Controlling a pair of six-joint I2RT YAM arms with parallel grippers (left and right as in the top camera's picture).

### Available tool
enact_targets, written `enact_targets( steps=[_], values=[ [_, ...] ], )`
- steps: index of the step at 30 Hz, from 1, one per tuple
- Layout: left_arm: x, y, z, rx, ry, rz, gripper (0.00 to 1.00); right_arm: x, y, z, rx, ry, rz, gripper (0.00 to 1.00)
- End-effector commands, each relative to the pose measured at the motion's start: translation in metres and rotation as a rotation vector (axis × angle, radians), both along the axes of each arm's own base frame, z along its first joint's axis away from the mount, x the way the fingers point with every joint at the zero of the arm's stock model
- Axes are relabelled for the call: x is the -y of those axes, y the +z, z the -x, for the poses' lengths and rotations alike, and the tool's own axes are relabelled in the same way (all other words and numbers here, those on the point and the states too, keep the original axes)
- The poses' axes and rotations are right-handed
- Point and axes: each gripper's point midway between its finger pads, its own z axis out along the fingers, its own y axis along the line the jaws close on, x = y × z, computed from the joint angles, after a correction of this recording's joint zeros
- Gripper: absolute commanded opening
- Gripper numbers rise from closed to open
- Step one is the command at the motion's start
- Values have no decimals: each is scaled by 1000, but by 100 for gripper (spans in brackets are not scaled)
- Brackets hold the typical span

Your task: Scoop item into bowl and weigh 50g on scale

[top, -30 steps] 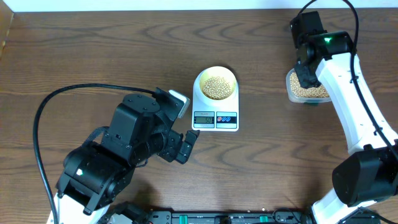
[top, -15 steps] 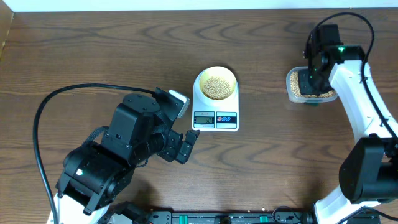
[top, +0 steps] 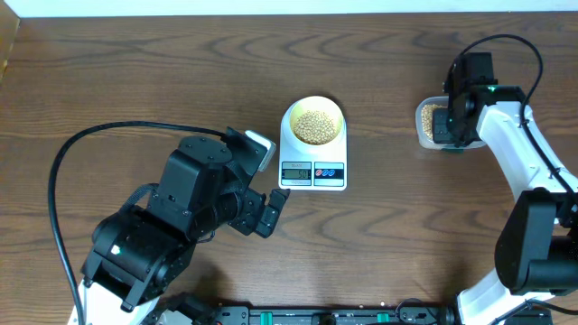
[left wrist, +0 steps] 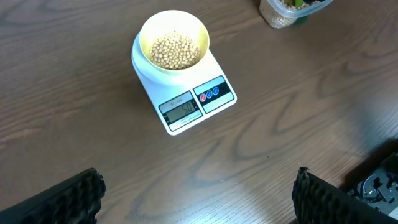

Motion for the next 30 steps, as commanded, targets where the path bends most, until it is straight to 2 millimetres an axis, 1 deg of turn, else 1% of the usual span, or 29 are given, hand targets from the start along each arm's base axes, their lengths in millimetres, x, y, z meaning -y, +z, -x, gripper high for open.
enact_targets(
  steps=[1, 2, 3, 4, 5, 6, 7, 8, 9, 10, 12, 13, 14, 16, 17, 19, 20, 21, 22, 23, 26, 27, 30],
  values=[
    [-2, 2, -2, 16, 2, -13, 99, 5, 9, -1, 24, -32, -6, 40],
    [-2, 2, -2, 16, 2, -12, 99, 2, 16, -3, 43, -26, -15, 54],
    [-2, 2, -2, 16, 2, -13, 99, 0, 30, -7, 82, -20, -22, 66],
    [-2, 2, -2, 16, 2, -12, 99, -1, 50, -10, 132, -14, -25, 99],
    [-2, 2, -2, 16, 2, -12, 99, -1, 60, -10, 158, -12, -25, 99],
    [-2, 2, -2, 16, 2, -12, 99, -2, 86, -9, 218, 0, -26, 99],
    [-2, 2, -2, 16, 2, -13, 99, -4, 96, -8, 241, 9, -32, 99],
    [-2, 2, -2, 16, 2, -13, 99, -10, 123, -3, 303, 52, -54, 99],
    [-2, 2, -2, 16, 2, -12, 99, -15, 139, 2, 342, 81, -73, 99],
    [-2, 2, -2, 16, 2, -12, 99, -22, 162, 12, 399, 114, -101, 99],
    [-2, 2, -2, 16, 2, -12, 99, -24, 196, 38, 474, 124, -108, 99],
    [-2, 2, -2, 16, 2, -13, 99, -23, 206, 50, 492, 122, -104, 99],
    [-2, 2, -2, 16, 2, -13, 99, -19, 219, 67, 516, 112, -96, 99],
    [-2, 2, -2, 16, 2, -12, 99, -13, 236, 105, 550, 91, -78, 99],
    [-2, 2, -2, 16, 2, -12, 99, -12, 240, 119, 565, 86, -67, 99],
    [-2, 2, -2, 16, 2, -13, 98, -11, 250, 156, 635, 83, -51, 99],
    [-2, 2, -2, 16, 2, -12, 99, -12, 253, 170, 676, 86, -49, 99],
    [-2, 2, -2, 16, 2, -12, 99, -12, 257, 179, 720, 86, -44, 99],
    [-2, 2, -2, 16, 2, -12, 99, -9, 262, 191, 800, 78, -24, 99],
    [-2, 2, -2, 16, 2, -13, 99, -6, 262, 200, 865, 68, -7, 99],
    [-2, 2, -2, 16, 2, -12, 99, 8, 252, 218, 999, 9, 66, 99],
    [-2, 2, -2, 16, 2, -12, 99, 15, 238, 227, 1060, -32, 94, 99],
    [-2, 2, -2, 16, 2, -12, 99, 16, 230, 227, 1211, -46, 96, 99]
  ],
)
